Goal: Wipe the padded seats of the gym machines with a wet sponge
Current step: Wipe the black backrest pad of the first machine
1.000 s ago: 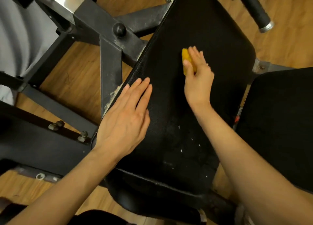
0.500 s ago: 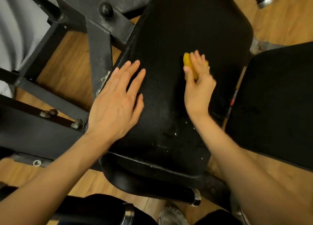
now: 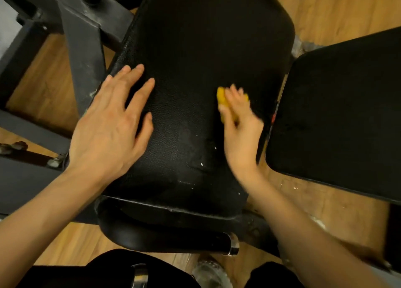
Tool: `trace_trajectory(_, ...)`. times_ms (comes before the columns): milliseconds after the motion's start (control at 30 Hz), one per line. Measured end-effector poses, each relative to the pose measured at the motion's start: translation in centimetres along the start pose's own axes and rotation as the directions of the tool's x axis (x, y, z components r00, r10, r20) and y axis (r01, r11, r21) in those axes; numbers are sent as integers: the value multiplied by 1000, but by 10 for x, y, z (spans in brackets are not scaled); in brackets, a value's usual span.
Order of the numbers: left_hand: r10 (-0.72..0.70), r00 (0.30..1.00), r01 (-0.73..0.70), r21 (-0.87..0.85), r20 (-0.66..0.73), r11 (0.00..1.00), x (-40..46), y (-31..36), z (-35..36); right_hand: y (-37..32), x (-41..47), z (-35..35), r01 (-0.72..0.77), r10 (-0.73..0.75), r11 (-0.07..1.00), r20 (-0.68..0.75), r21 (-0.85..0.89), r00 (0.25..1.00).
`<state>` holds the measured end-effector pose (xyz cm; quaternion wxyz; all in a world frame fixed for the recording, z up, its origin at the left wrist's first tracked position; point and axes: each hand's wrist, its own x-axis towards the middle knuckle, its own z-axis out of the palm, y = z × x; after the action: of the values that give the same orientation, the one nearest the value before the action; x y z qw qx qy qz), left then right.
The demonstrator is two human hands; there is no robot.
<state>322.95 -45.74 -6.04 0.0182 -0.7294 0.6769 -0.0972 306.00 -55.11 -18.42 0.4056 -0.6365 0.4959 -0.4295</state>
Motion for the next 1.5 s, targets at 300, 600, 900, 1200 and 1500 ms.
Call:
trace_trajectory(300,3,1000,-3,5,-7,1000,1,-1,2,19,49,-1,-120,113,992,-137,-42,984)
trace_trajectory(600,1,1000,-1,-10,1,1000,2,-1,5,34,11,-5,-69,59,987,-72,-146,996)
trace_trajectory(900,-14,1000,13,-45,-16,999,2,-2,7,33,-31,-7,-133,119,967,-75,-216,990)
trace_trajectory(1200,-12,1000,11,-28,-19,1000,3,-1,6,36,-4,-10,-230,205,940,-124,-252,971)
trace_trajectory(1500,3,1000,-3,7,9,1000,2,-4,9,36,53,-2,-411,368,871,-196,-269,909)
